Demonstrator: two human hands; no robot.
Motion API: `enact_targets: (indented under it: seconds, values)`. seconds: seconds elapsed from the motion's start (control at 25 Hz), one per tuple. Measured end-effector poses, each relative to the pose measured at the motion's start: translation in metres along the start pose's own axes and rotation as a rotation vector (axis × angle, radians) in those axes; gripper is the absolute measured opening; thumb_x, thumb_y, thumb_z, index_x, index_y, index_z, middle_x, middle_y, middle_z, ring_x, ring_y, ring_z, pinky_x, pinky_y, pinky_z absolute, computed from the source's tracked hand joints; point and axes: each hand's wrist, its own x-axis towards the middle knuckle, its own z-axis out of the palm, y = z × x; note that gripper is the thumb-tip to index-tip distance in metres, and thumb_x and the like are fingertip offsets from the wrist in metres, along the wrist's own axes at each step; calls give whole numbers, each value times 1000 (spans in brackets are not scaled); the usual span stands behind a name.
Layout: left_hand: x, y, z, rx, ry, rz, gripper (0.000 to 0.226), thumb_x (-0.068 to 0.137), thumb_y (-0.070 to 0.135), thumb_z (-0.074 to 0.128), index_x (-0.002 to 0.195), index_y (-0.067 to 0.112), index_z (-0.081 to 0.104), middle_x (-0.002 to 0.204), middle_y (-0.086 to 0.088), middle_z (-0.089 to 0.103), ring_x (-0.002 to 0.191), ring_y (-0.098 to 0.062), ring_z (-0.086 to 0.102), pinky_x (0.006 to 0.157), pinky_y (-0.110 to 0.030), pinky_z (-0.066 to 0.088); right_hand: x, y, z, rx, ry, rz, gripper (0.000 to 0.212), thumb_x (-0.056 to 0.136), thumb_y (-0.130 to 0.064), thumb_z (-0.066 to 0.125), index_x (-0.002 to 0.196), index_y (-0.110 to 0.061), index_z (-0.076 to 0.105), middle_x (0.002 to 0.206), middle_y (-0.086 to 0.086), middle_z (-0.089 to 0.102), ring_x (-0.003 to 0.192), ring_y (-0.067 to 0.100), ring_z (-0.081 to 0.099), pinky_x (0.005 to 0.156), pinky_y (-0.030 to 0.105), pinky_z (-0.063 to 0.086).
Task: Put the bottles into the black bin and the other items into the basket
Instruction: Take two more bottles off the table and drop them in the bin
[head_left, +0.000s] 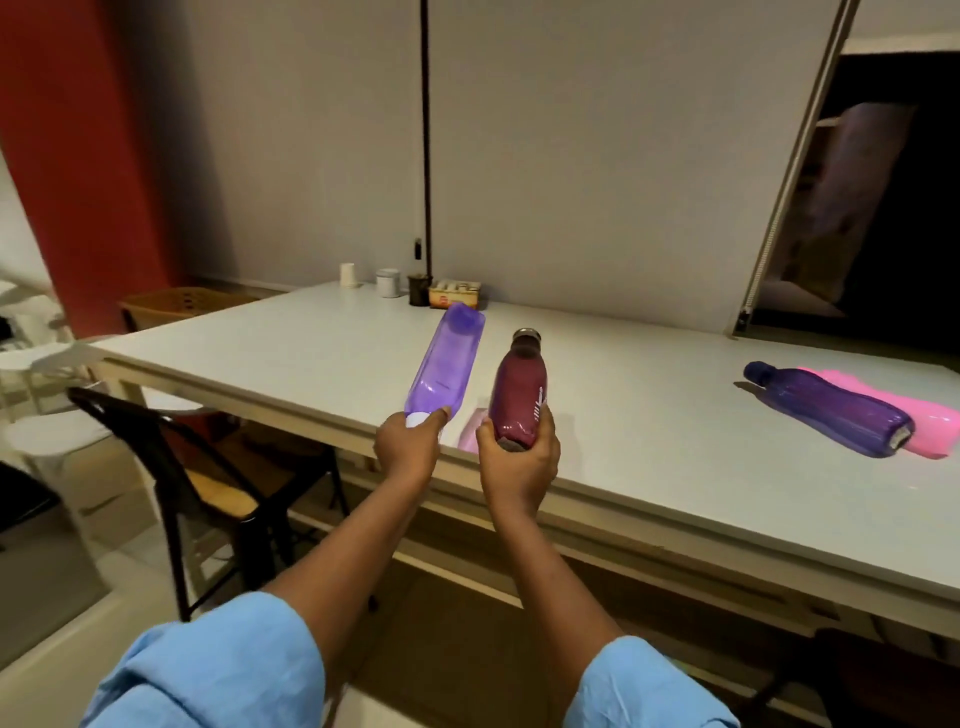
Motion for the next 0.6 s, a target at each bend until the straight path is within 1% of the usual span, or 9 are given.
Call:
enact_targets:
  seconds: [0.04, 0.08, 0.16, 0.24, 0.28, 0.36, 0.44, 0.52, 0.6]
  values:
    - [1, -5, -21, -62, 12, -47, 43, 77, 34, 77, 102, 0, 65, 87, -12, 69, 72, -25, 67, 54, -24, 48, -18, -4, 10, 47, -7, 34, 78, 74, -37, 79, 141, -25, 41, 123, 3, 50, 102, 19, 57, 73, 19, 54]
    - [4, -10, -42, -142, 14, -99, 44, 78, 32, 78, 107, 2, 63, 90, -12, 69, 73, -25, 69, 54, -25, 50, -37, -7, 20, 97, -14, 73, 77, 74, -33, 80, 140, -27, 41, 125, 4, 50, 104, 22, 58, 76, 25, 57]
    - [11, -19, -90, -268, 9, -172, 46, 79, 28, 78, 115, 5, 59, 98, -12, 67, 80, -27, 70, 61, -31, 57, -76, -16, 42, 208, -12, 151, 76, 73, -27, 81, 138, -29, 40, 128, 7, 49, 105, 26, 60, 76, 27, 58]
    - [18, -27, -135, -333, -6, -188, 43, 80, 26, 77, 115, 7, 61, 96, -9, 68, 79, -24, 67, 68, -35, 58, -110, -22, 63, 322, 10, 204, 74, 73, -20, 81, 135, -29, 43, 127, 9, 52, 103, 27, 62, 72, 25, 58]
    - [22, -32, -164, -346, -3, -180, 42, 81, 26, 76, 116, 9, 61, 97, -8, 68, 79, -22, 67, 68, -34, 58, -132, -28, 76, 375, 9, 238, 73, 73, -17, 81, 133, -29, 44, 124, 9, 54, 101, 27, 64, 72, 29, 60]
    - [33, -44, -225, -351, -3, -170, 46, 81, 26, 76, 123, 15, 59, 106, -8, 67, 87, -22, 68, 68, -33, 58, -181, -39, 108, 452, -5, 318, 69, 73, -14, 81, 131, -29, 46, 121, 8, 58, 97, 25, 66, 76, 41, 61]
    - [48, -58, -287, -362, -7, -183, 49, 81, 24, 76, 126, 14, 59, 113, -12, 67, 91, -23, 66, 69, -34, 57, -231, -51, 142, 491, -25, 348, 68, 73, -10, 80, 131, -25, 48, 122, 10, 59, 101, 28, 65, 79, 49, 59]
    - [59, -66, -345, -373, -7, -183, 47, 81, 20, 76, 124, 11, 62, 108, -14, 70, 84, -25, 65, 69, -35, 55, -276, -62, 174, 514, -61, 340, 69, 73, -8, 80, 132, -24, 48, 125, 11, 58, 103, 28, 64, 80, 48, 59]
    - [69, -71, -393, -409, 14, -207, 47, 80, 16, 77, 124, 8, 62, 100, -13, 71, 76, -24, 64, 67, -35, 55, -313, -72, 205, 518, -121, 331, 68, 73, -8, 79, 132, -25, 49, 124, 8, 58, 101, 23, 64, 78, 43, 61]
